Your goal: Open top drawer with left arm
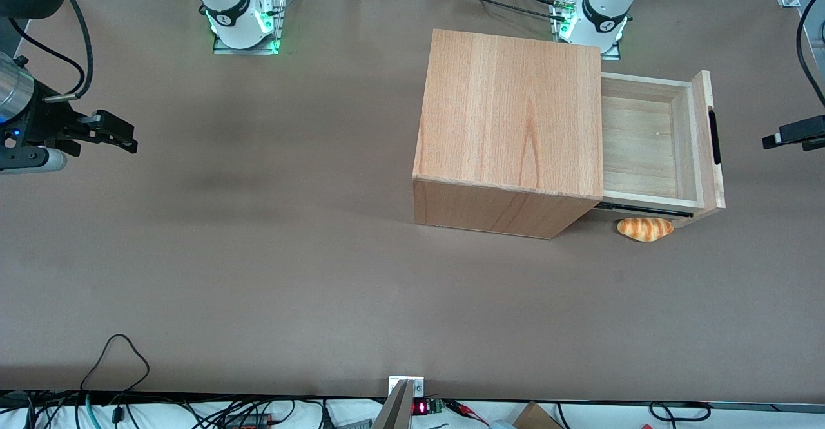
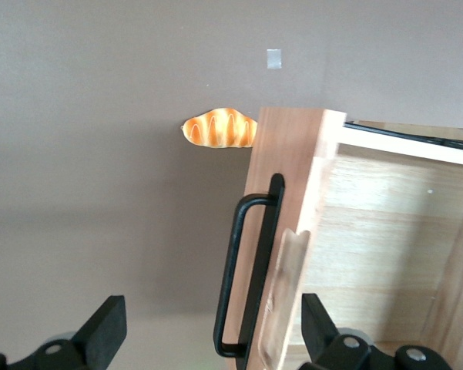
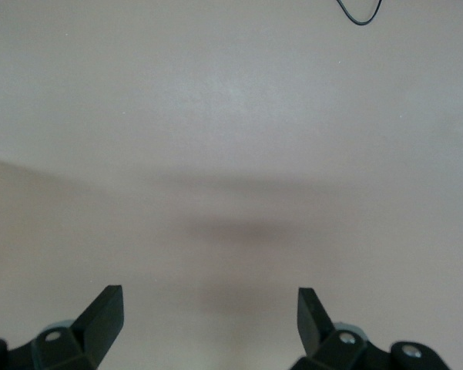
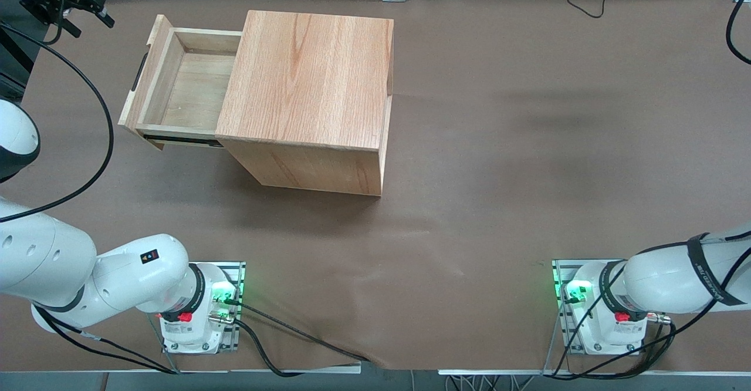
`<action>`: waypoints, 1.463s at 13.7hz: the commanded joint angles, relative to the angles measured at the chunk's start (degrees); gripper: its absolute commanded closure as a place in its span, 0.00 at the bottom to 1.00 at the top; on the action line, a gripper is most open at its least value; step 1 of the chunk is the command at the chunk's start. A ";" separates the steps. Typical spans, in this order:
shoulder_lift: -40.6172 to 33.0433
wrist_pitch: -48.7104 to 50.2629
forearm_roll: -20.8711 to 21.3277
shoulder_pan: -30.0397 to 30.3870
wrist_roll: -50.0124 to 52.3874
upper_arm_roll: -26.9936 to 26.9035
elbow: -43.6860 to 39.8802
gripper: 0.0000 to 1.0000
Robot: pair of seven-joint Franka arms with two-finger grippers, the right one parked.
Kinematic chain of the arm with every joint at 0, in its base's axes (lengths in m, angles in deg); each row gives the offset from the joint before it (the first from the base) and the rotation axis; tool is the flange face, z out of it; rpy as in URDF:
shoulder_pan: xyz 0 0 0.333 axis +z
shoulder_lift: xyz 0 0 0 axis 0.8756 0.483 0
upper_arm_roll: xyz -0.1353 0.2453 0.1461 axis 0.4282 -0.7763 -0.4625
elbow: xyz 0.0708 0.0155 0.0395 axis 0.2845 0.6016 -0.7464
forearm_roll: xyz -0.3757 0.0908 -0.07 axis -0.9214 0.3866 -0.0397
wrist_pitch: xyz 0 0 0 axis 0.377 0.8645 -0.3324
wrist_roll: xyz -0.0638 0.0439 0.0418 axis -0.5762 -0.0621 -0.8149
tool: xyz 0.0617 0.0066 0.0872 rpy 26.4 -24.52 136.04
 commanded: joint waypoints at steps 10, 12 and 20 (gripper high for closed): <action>-5.48 2.58 3.78 -0.20 0.36 9.42 -4.40 0.00; -5.39 2.85 3.78 -2.12 -3.05 10.04 -5.20 0.00; -4.77 5.48 7.56 -22.34 2.77 -3.85 -6.88 0.00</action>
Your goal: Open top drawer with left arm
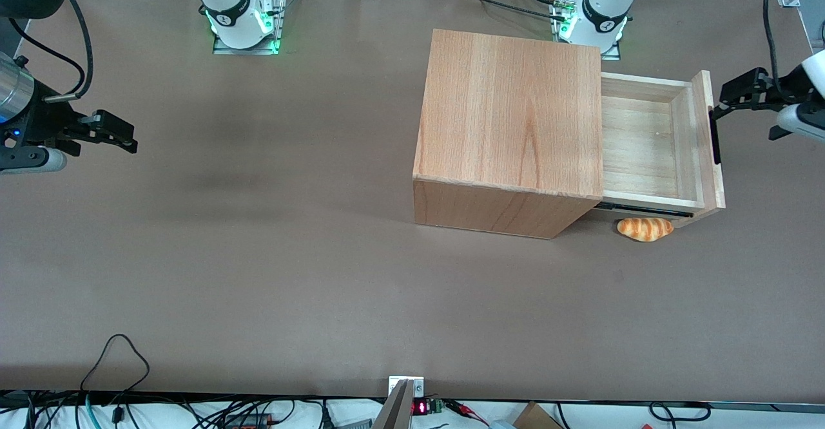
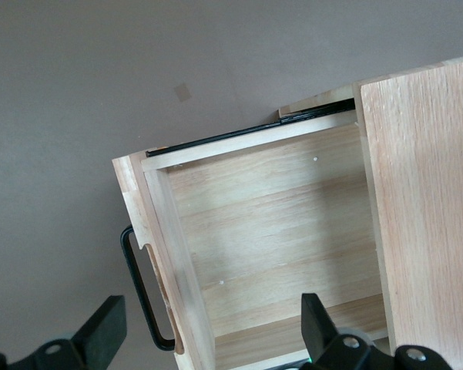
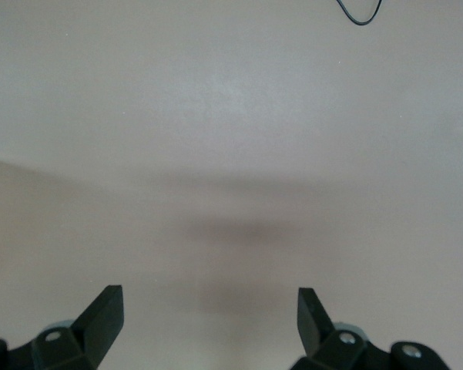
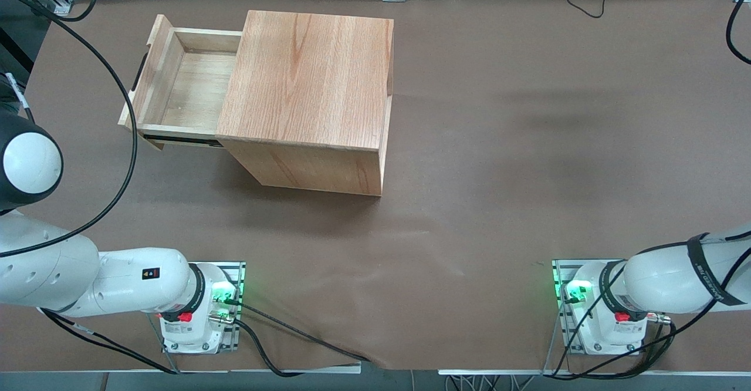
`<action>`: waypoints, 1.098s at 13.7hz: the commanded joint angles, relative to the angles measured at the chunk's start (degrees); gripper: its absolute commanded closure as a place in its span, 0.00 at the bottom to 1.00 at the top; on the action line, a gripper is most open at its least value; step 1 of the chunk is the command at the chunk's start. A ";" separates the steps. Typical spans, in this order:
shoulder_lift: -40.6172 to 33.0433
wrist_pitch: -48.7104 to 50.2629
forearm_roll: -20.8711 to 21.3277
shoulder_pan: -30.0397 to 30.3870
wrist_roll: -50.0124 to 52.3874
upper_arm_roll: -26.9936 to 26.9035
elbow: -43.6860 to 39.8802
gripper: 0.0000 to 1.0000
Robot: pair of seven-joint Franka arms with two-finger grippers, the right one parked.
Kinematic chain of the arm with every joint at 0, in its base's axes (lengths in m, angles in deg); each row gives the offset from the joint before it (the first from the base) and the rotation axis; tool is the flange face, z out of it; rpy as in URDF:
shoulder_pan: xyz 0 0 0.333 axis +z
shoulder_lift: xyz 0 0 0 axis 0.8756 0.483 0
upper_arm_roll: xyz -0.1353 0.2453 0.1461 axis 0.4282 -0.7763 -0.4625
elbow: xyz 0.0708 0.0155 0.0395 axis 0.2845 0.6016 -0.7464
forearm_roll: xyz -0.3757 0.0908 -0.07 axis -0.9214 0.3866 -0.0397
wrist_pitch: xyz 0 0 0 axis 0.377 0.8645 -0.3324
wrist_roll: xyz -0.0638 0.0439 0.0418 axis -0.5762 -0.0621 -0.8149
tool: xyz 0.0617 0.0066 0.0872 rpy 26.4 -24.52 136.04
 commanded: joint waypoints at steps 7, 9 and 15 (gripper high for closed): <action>-1.81 0.94 1.23 -3.41 19.67 -2.65 -1.18 0.00; -2.17 1.11 1.23 -6.38 19.95 -6.24 -1.18 0.00; -2.26 1.29 3.07 -6.05 20.91 -6.79 -1.27 0.00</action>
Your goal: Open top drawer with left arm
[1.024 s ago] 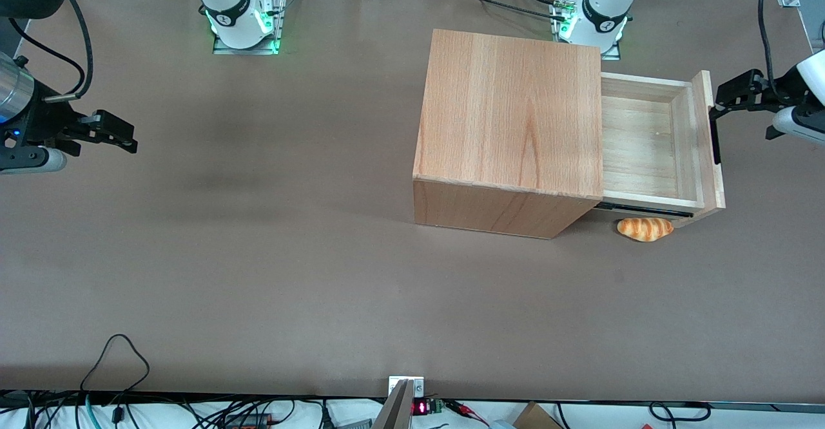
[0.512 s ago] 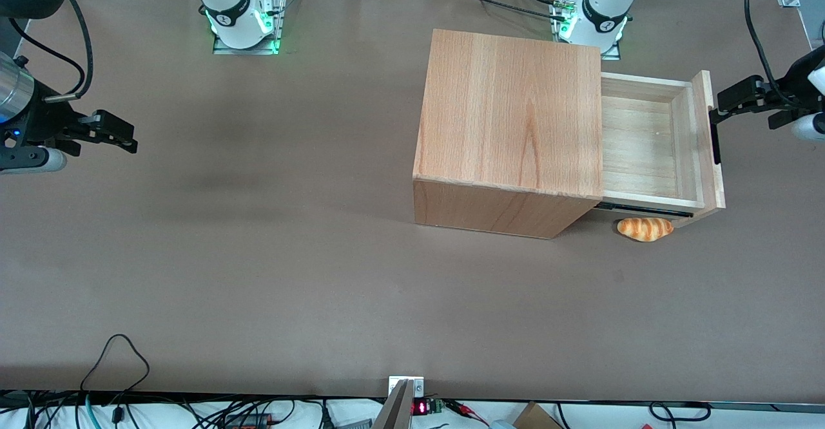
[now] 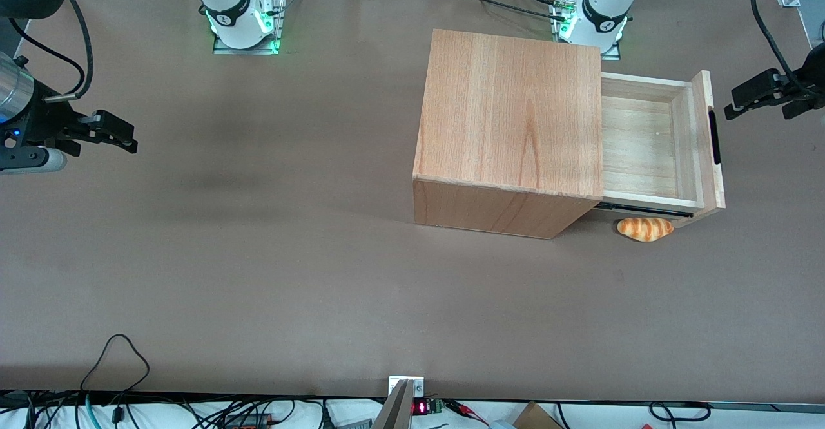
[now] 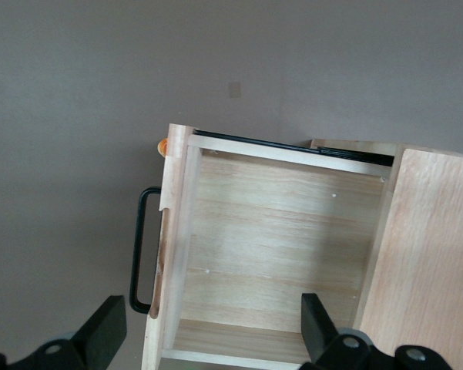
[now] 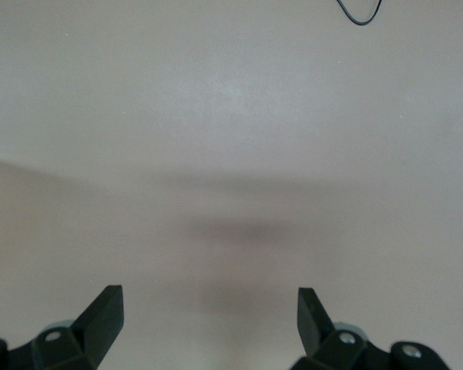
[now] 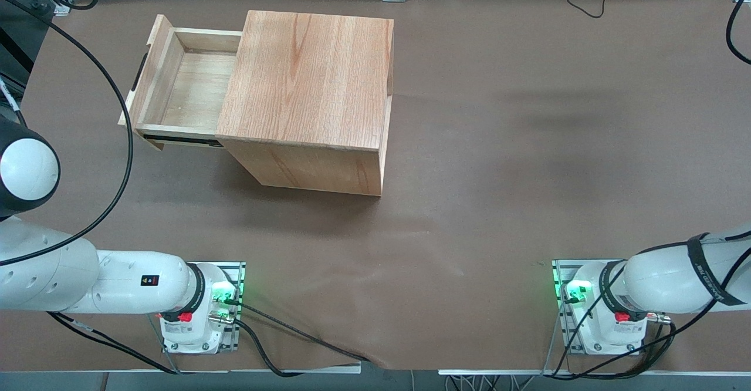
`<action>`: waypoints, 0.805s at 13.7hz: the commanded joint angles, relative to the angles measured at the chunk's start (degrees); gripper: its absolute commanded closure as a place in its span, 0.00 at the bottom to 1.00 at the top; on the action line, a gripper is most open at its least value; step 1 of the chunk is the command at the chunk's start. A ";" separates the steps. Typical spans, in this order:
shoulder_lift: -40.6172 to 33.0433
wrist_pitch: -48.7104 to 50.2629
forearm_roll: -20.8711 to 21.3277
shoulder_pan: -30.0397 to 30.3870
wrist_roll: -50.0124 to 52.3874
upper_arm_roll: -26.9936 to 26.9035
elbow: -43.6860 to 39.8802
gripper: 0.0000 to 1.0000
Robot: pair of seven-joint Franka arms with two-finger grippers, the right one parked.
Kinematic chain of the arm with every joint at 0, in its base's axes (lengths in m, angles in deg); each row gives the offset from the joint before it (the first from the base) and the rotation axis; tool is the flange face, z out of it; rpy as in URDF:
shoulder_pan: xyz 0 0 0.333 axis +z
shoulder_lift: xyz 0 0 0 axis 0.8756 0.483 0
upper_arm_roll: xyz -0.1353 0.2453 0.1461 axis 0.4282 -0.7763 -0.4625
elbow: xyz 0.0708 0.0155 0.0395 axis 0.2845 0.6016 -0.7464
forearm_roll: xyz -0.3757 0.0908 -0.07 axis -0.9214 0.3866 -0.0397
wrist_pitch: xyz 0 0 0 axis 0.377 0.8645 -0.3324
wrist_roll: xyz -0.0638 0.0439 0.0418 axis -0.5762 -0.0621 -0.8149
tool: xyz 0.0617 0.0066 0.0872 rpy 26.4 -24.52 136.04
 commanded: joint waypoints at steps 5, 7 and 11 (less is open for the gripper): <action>-0.32 0.46 2.31 -0.48 -0.11 0.05 -0.61 0.00; -0.23 0.55 2.23 -0.57 -0.02 0.23 -1.14 0.00; -0.23 1.16 2.23 -0.57 -0.11 0.40 -1.23 0.00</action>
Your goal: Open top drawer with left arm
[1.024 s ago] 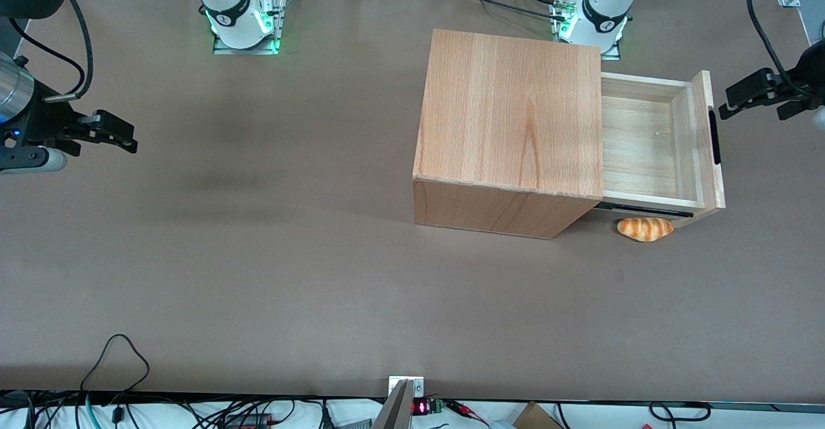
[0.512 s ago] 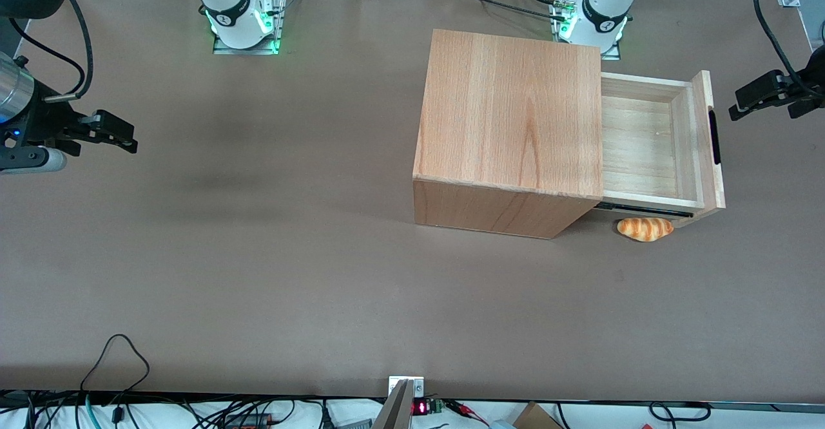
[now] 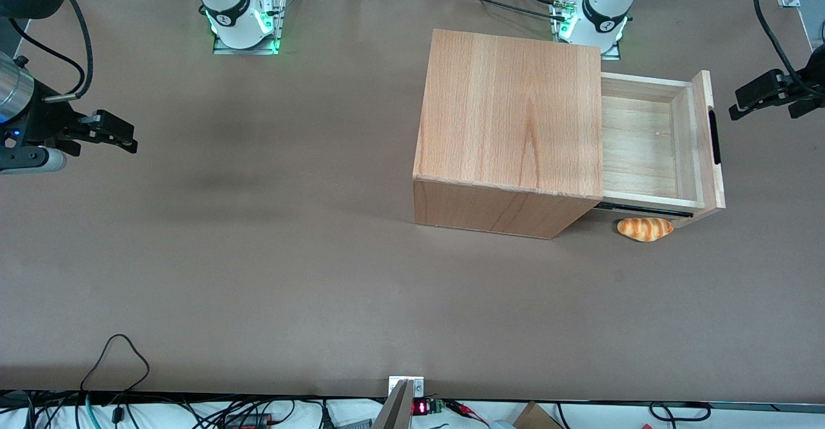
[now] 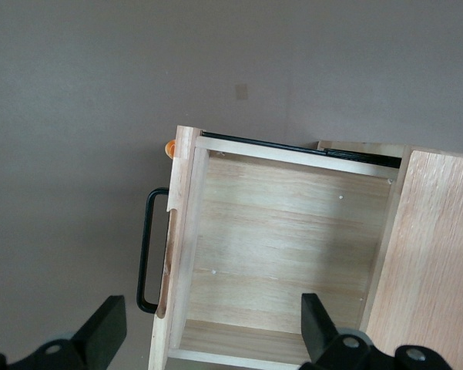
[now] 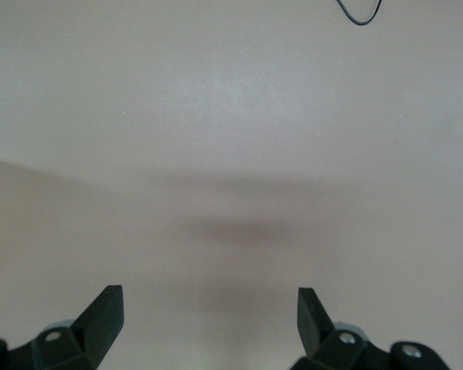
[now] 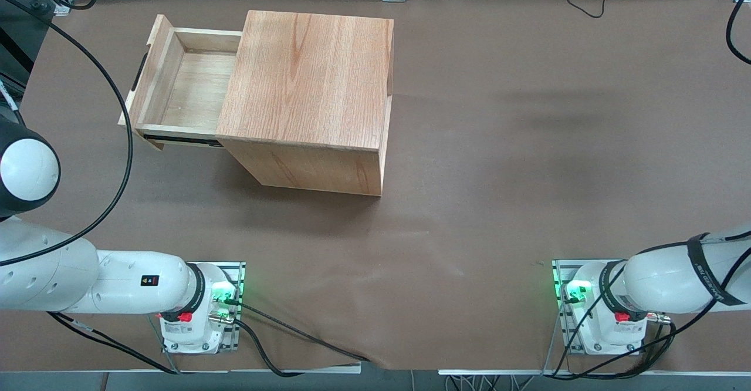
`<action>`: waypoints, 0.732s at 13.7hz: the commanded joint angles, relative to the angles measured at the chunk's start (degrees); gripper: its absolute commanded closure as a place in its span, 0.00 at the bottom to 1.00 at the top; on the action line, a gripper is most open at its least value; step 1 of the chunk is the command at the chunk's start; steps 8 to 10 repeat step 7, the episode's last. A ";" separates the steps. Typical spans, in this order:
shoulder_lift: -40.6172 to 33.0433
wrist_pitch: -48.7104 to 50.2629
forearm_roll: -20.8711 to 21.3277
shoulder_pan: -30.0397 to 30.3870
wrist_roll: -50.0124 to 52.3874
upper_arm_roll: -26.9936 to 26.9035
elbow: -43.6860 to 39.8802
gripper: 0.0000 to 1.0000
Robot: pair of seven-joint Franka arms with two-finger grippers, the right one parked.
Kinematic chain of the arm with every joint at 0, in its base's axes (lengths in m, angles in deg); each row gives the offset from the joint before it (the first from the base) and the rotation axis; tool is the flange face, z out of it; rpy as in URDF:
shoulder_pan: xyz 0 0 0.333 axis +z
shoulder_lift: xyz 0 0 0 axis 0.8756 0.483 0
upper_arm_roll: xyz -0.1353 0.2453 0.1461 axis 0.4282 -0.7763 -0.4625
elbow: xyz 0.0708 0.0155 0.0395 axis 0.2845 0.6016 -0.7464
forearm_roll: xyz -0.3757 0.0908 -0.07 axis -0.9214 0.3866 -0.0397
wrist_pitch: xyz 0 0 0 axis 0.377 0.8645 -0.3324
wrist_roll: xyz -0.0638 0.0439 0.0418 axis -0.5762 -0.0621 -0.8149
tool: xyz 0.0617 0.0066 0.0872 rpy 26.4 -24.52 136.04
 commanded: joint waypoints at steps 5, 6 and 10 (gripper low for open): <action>-0.14 1.08 1.44 -0.51 -0.21 0.12 -0.92 0.00; -0.14 0.99 1.44 -0.51 -0.21 0.12 -0.92 0.00; -0.14 0.99 1.35 -0.51 -0.21 0.12 -0.92 0.00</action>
